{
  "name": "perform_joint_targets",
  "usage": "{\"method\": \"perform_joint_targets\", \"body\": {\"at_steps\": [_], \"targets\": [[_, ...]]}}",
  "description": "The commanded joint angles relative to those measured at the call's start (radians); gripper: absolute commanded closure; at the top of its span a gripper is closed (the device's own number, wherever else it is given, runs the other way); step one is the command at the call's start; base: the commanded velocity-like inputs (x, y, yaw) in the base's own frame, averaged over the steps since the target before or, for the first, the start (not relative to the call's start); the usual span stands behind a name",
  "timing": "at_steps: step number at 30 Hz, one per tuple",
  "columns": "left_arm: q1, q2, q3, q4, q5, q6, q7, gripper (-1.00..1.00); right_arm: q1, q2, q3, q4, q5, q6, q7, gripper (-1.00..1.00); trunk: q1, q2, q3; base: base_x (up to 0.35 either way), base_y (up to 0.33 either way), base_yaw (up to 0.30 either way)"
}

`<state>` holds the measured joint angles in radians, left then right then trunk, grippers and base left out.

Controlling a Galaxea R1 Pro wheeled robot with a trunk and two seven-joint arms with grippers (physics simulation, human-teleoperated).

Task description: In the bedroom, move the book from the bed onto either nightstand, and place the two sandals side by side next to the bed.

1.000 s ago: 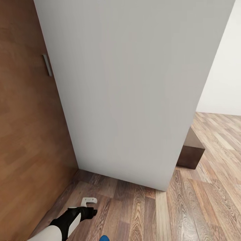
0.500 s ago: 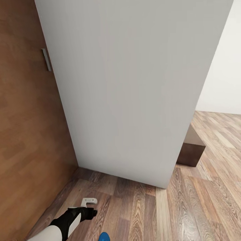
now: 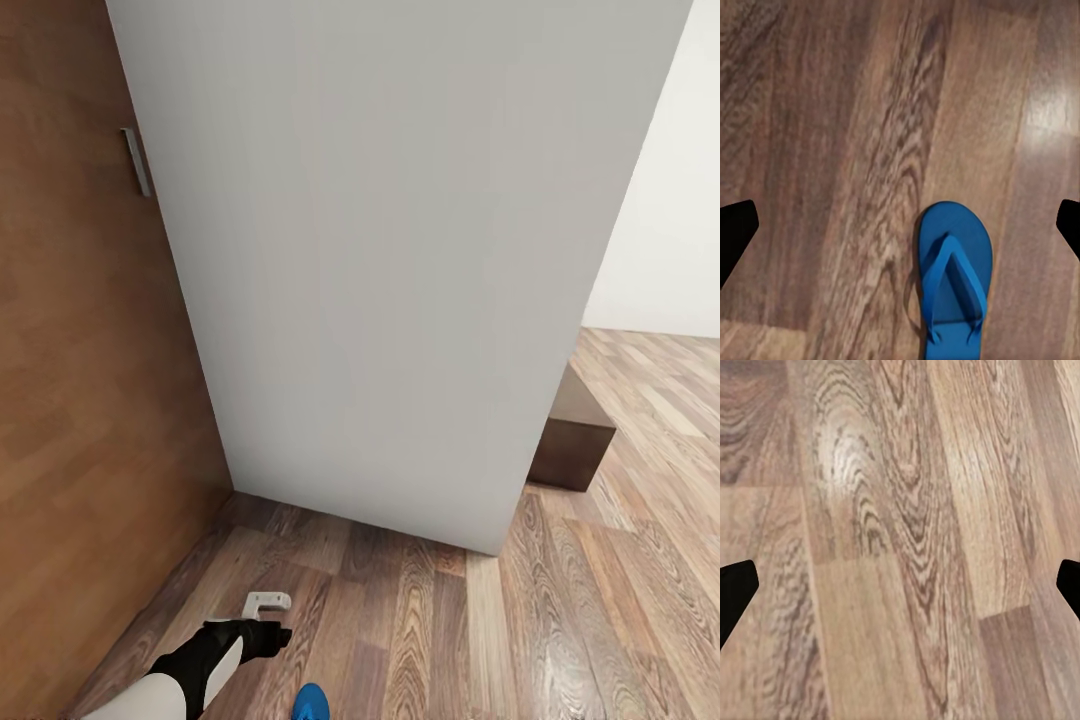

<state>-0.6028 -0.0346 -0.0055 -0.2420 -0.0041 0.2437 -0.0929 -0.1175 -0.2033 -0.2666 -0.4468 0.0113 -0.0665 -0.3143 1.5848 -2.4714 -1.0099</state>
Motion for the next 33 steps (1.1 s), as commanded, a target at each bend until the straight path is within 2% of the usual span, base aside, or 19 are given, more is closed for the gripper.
{"method": "perform_joint_targets", "body": {"at_steps": [1,4,10,11,16,20,23,24,28,33], "targets": [[0.000,0.000,-0.001,-0.002,-0.001,0.006,-0.002,-1.00,-0.001,0.000,-0.003,-0.001,0.001,-0.004,0.000,-1.00,0.004,-0.008,-0.004,0.000,0.000,0.000],[0.000,0.000,-0.001,-0.003,-0.001,0.006,-0.002,-1.00,-0.001,0.003,-0.003,-0.026,0.001,-0.004,-0.001,-1.00,0.015,-0.029,-0.013,0.000,0.000,0.000],[0.000,-0.001,-0.002,-0.003,-0.001,0.005,-0.002,-1.00,0.013,0.006,-0.009,-0.180,-0.001,0.022,-0.008,-1.00,0.018,-0.030,-0.037,0.000,0.000,0.000],[0.000,-0.001,-0.002,-0.003,-0.001,0.005,-0.002,-1.00,0.013,0.006,-0.009,-0.180,-0.001,0.022,-0.008,-1.00,0.018,-0.030,-0.041,0.000,0.000,0.000],[0.000,-0.002,-0.003,-0.004,-0.001,0.005,-0.001,-1.00,0.073,0.007,-0.023,-0.403,-0.002,0.182,-0.027,-1.00,0.021,-0.031,-0.060,0.000,0.000,0.000],[0.000,-0.003,-0.003,-0.004,-0.001,0.005,-0.001,-1.00,0.141,0.012,-0.044,-0.674,-0.005,0.342,-0.041,-1.00,0.022,-0.032,-0.075,0.000,0.000,0.000],[0.000,-0.003,-0.004,-0.005,-0.001,0.005,-0.001,-1.00,0.189,0.017,-0.074,-0.879,-0.009,0.473,-0.045,-1.00,0.024,-0.033,-0.087,0.000,0.000,0.000],[0.000,-0.003,-0.004,-0.005,-0.001,0.005,-0.001,-1.00,0.189,0.017,-0.074,-0.879,-0.009,0.473,-0.045,-1.00,0.024,-0.033,-0.091,0.000,0.000,0.000],[0.000,-0.002,-0.004,-0.007,-0.001,0.005,-0.001,-1.00,0.220,0.023,-0.127,-1.034,-0.012,0.596,-0.045,-1.00,0.026,-0.034,-0.106,0.000,0.000,0.000],[0.000,-0.002,-0.004,-0.008,-0.001,0.005,-0.001,-1.00,0.230,0.025,-0.190,-1.105,-0.019,0.660,-0.035,-1.00,0.028,-0.035,-0.126,0.000,0.000,0.000]]}}
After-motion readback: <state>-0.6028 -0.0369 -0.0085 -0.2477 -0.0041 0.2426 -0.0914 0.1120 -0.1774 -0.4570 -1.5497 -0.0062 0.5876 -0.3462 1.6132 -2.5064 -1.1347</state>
